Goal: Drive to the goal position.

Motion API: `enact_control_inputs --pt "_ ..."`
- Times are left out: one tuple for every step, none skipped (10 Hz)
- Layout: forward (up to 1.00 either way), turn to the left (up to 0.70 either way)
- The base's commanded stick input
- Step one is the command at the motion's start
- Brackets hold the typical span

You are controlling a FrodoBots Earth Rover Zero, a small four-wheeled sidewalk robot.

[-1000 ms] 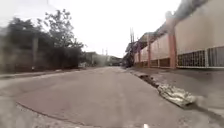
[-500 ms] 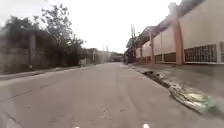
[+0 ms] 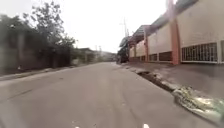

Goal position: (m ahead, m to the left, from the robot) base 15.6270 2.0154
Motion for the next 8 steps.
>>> enact_control_inputs --pt "0.70 0.03" --pt "0.70 0.01" --pt "0.70 0.01" --pt "0.70 0.00" --pt "0.70 0.00" --pt "0.70 0.00" --pt "0.70 0.00" --pt "0.70 0.00"
